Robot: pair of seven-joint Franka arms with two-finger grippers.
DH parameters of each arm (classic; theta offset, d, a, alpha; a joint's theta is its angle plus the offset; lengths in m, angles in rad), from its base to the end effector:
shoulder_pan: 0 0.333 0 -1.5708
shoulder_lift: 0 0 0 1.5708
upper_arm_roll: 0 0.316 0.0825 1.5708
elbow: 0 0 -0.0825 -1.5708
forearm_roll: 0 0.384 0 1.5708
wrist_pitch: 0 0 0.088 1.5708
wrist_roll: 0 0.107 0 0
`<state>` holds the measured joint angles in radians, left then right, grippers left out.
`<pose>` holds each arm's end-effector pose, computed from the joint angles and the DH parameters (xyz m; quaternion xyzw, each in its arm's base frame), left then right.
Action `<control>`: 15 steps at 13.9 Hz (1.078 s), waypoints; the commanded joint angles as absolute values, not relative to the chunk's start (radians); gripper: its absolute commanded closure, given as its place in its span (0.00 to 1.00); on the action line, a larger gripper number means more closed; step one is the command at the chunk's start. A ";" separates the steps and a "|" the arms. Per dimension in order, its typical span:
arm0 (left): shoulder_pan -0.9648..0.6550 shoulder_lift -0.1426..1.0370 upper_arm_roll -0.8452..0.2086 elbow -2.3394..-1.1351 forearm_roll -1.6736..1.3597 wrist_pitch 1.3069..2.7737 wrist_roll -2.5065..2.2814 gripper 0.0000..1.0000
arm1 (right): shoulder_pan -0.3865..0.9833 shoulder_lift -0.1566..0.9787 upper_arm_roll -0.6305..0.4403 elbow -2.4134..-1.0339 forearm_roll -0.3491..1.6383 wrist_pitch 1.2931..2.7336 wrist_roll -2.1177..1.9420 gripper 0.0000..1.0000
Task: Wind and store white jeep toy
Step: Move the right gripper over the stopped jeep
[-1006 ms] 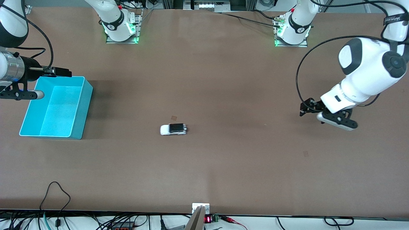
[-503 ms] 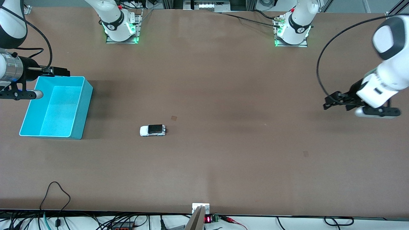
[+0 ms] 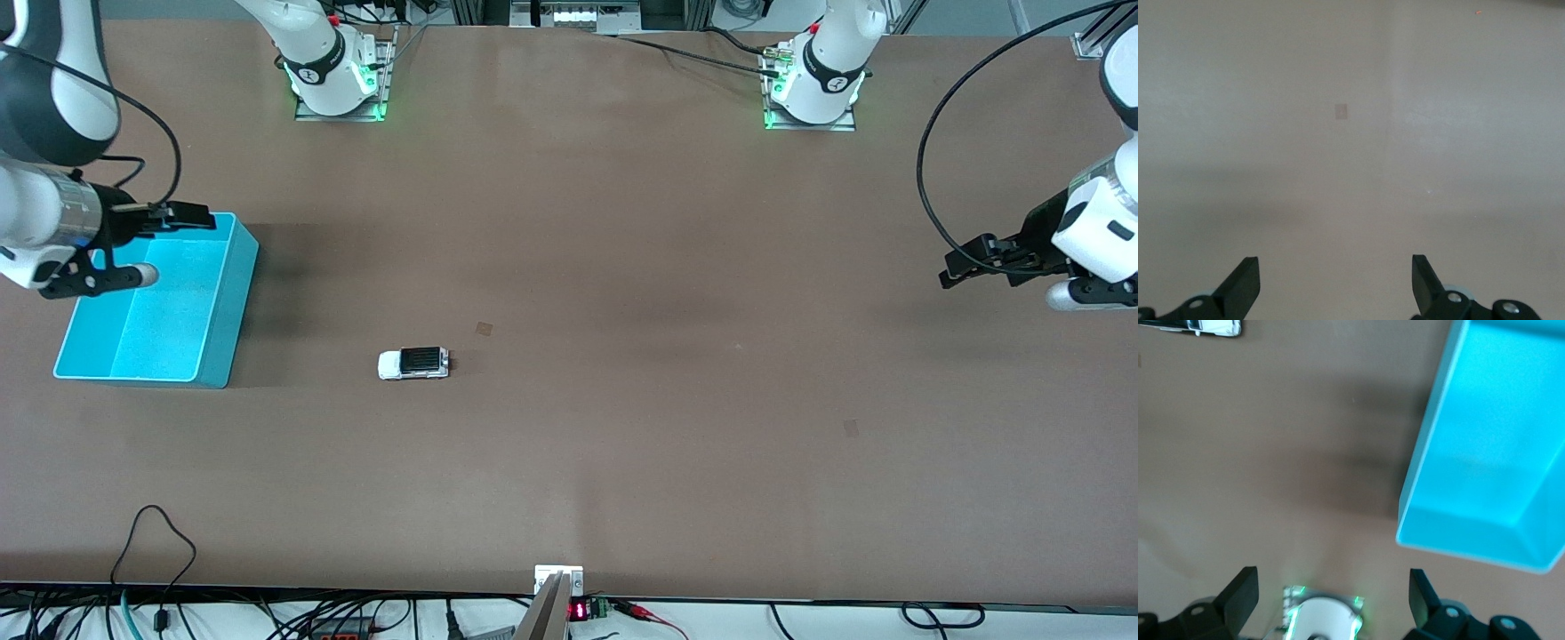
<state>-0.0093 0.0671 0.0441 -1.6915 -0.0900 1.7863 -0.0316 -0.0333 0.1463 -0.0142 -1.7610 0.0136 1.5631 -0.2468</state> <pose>0.5871 0.0120 0.5479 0.9981 0.0421 0.0139 0.0426 0.5636 -0.0250 0.4543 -0.9804 -0.0968 0.1686 0.0307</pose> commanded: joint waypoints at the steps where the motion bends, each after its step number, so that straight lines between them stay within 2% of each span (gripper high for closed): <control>1: -0.020 0.066 0.044 -1.661 -0.067 1.753 -0.045 0.00 | -0.020 0.088 -0.002 -1.891 -0.002 1.690 -0.386 0.00; 4: -0.020 0.043 0.041 -1.663 -0.063 1.721 -0.048 0.00 | 0.032 0.052 -0.002 -1.988 -0.003 1.810 -0.579 0.00; 8: -0.017 0.038 0.049 -1.651 -0.060 1.724 -0.035 0.00 | 0.231 0.064 -0.002 -2.051 -0.093 1.960 -0.658 0.00; 12: -0.017 0.058 0.048 -1.563 -0.058 1.706 -0.012 0.00 | 0.253 0.152 0.021 -2.072 -0.097 2.143 -0.874 0.00; 15: -0.018 0.061 0.049 -1.528 -0.057 1.623 -0.009 0.00 | 0.252 0.216 0.049 -2.054 -0.097 2.242 -0.969 0.00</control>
<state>-0.0115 0.0459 0.0450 -1.5723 -0.0780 1.6782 -0.0227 0.2635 0.1792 0.0207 -2.0708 -0.0870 2.1908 -0.8893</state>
